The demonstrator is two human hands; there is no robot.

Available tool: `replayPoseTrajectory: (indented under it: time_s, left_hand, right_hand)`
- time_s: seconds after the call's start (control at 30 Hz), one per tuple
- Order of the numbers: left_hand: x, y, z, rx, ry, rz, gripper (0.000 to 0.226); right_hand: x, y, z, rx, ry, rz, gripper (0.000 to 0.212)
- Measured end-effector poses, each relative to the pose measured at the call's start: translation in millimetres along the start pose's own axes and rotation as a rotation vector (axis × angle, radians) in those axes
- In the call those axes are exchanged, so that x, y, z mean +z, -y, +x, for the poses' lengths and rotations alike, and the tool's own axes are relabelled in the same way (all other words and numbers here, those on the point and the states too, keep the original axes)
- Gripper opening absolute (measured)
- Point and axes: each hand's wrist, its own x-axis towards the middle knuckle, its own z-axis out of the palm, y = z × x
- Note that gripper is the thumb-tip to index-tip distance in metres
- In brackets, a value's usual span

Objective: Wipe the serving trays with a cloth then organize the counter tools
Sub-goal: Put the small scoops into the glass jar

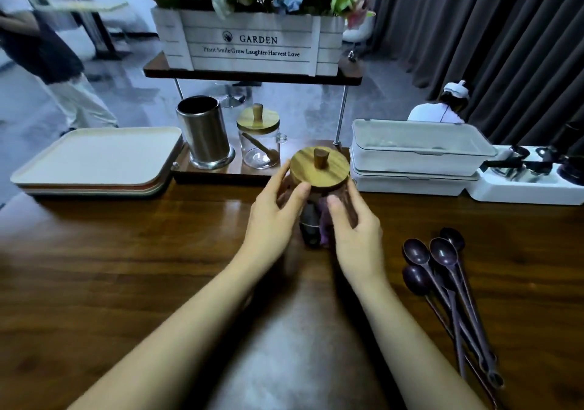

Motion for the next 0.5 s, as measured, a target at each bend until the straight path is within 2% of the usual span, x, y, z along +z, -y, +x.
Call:
replayPoseTrajectory:
  time_s: [0.13,0.2,0.3,0.43,0.5]
  left_hand:
    - [10.4,8.7,52.5,-0.003,0.004,0.039,0.063]
    - [15.0,10.6,71.4,-0.017,0.027,0.038,0.069]
    - [19.1,15.7,96.5,-0.005,0.079,0.034,0.064]
    - [17.1,25.0,122.3,-0.008,0.159,0.044,0.076]
    - [17.2,29.5,130.0,-0.042,0.167,0.042,0.084]
  right_hand:
    - [13.7,-11.8,51.3,-0.002,0.022,0.011,0.053]
    - [20.3,-20.0,74.2,0.004,0.026,0.004,0.061]
    - [28.4,-34.4,99.7,0.013,0.021,-0.037,0.072]
    - [34.3,-44.4,122.9,0.028,0.043,-0.074,0.067]
    - [36.3,-45.3,130.4,0.044,0.07,-0.091,0.056]
